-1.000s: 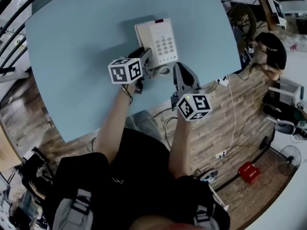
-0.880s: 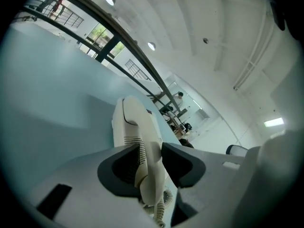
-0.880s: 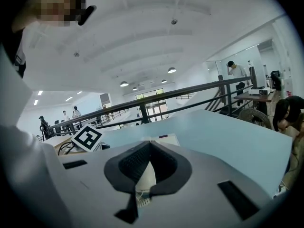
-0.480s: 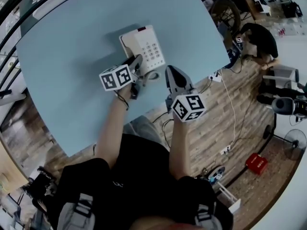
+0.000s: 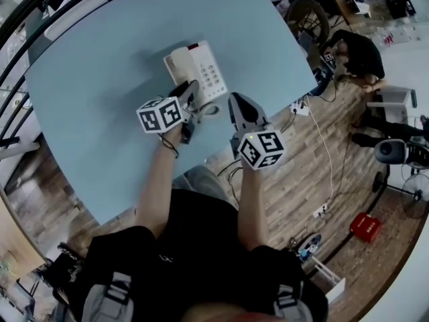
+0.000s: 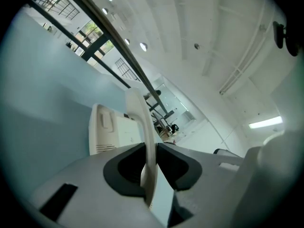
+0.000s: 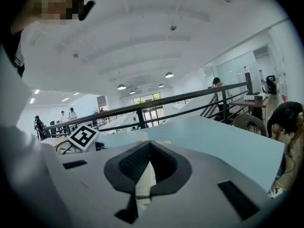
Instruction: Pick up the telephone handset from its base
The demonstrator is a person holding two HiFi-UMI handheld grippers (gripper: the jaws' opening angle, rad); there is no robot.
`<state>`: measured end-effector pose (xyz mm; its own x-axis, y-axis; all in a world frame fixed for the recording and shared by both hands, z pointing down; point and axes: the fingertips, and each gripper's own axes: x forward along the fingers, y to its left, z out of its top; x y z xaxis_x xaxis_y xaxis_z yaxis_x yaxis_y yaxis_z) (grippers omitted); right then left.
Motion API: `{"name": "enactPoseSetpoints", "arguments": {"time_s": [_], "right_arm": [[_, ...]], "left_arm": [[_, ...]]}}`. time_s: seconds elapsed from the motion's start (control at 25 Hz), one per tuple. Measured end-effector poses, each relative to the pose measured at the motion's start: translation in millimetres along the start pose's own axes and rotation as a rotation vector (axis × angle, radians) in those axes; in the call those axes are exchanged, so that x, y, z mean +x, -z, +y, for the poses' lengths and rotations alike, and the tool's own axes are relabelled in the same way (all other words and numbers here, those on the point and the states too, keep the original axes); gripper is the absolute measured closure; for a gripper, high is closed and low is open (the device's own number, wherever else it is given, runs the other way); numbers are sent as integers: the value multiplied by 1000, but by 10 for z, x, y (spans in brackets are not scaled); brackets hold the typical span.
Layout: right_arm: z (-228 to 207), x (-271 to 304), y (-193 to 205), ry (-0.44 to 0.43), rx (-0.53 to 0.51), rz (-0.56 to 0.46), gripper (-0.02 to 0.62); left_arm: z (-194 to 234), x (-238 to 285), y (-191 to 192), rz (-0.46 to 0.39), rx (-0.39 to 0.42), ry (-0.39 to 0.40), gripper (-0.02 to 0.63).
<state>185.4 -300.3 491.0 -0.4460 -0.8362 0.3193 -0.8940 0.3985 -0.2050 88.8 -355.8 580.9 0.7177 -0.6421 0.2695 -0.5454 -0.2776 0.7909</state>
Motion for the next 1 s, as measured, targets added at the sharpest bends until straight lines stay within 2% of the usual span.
{"name": "enactPoseSetpoints", "arguments": {"time_s": [0.24, 0.44, 0.64, 0.8, 0.88, 1.0], "right_arm": [[69, -80, -252, -16, -25, -58, 600], [96, -137, -652, -32, -56, -148, 600], [139, -87, -1073, -55, -88, -243, 600], [271, -93, -1258, -79, -105, -277, 600], [324, -57, -1276, -88, -111, -281, 600], [399, -29, -1294, -103, -116, -283, 600]], "left_arm": [[-493, -227, -376, -96, 87, 49, 526], [-1028, -419, -741, -167, 251, 71, 526], [-1430, -618, -1019, -235, 429, 46, 526], [-1635, -818, -1117, -269, 548, -11, 526], [-1672, -890, -1133, -280, 593, -41, 526], [-1706, -980, -1138, -295, 613, -64, 526]]}}
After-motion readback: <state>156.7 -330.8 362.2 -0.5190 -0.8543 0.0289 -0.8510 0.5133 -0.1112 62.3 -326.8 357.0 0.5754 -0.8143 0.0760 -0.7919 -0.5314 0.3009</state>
